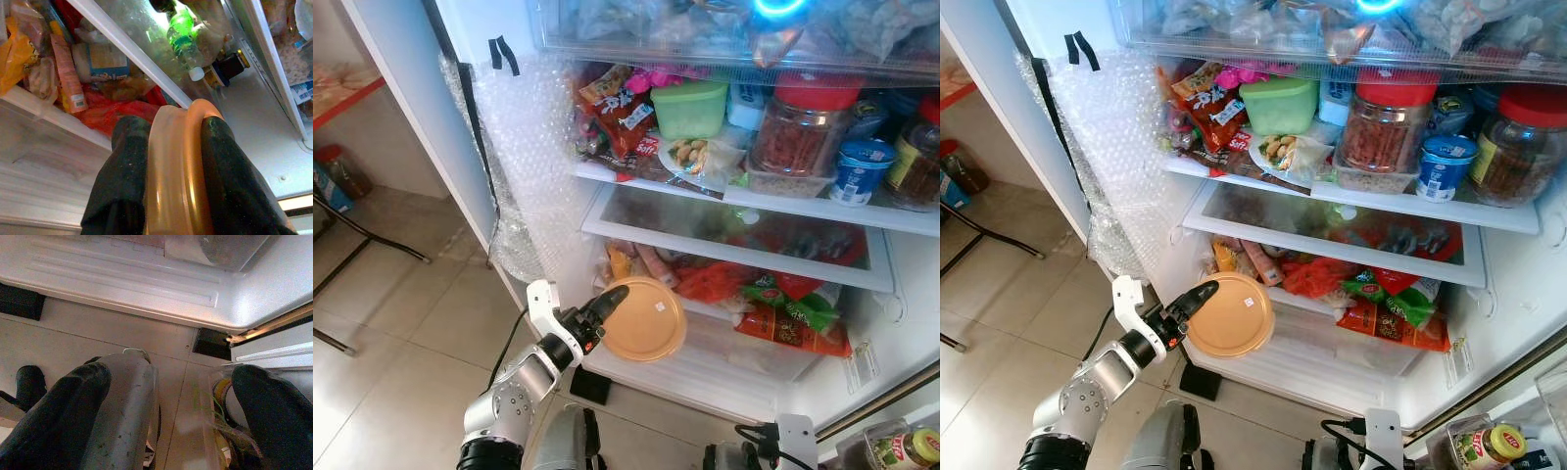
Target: Restocking fridge
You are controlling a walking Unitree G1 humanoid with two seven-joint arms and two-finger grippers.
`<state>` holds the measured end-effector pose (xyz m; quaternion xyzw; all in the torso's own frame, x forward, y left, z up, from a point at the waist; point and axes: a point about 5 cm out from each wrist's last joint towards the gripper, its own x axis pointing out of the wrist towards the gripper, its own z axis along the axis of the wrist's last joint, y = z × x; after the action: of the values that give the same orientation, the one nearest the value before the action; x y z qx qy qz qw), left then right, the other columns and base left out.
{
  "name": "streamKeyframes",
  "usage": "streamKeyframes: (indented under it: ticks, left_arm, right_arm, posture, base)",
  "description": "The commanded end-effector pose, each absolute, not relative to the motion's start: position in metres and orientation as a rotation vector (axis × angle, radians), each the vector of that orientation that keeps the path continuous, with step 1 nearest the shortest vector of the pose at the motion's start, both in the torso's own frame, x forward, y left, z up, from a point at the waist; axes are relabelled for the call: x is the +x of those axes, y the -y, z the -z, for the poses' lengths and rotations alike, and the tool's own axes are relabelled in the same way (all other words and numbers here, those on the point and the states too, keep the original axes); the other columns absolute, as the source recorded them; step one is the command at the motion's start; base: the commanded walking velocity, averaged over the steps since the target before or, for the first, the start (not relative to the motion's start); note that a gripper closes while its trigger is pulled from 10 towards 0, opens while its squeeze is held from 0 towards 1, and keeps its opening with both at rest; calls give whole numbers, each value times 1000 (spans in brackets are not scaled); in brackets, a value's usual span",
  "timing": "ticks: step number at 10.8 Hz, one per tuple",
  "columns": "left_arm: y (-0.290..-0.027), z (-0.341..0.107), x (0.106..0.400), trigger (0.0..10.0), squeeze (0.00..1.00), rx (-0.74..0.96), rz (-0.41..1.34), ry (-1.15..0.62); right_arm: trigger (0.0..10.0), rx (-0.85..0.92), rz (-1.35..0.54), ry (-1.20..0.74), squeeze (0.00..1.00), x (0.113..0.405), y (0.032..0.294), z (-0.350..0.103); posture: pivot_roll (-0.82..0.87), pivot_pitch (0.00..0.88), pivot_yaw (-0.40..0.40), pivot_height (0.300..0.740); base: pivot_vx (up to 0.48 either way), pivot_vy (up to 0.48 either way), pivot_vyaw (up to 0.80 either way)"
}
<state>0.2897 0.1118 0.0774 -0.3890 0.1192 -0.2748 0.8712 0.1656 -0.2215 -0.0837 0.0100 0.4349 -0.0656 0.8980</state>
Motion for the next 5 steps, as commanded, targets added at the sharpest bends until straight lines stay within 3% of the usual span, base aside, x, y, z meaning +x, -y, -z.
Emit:
streamKeyframes:
  ticks: [1,5]
  left_arm:
    - [-115,-82,292,10000,0,-821,573,-214]
    - [-113,-83,294,10000,0,-818,590,-217]
  right_arm:
    - [10000,23,126,-941,0,157,218,89]
    - [10000,27,123,-941,0,156,216,89]
  posture:
    - [-7,79,92,632]
    - [-14,62,98,632]
  base:
    - [251,0,0]
    - [274,0,0]
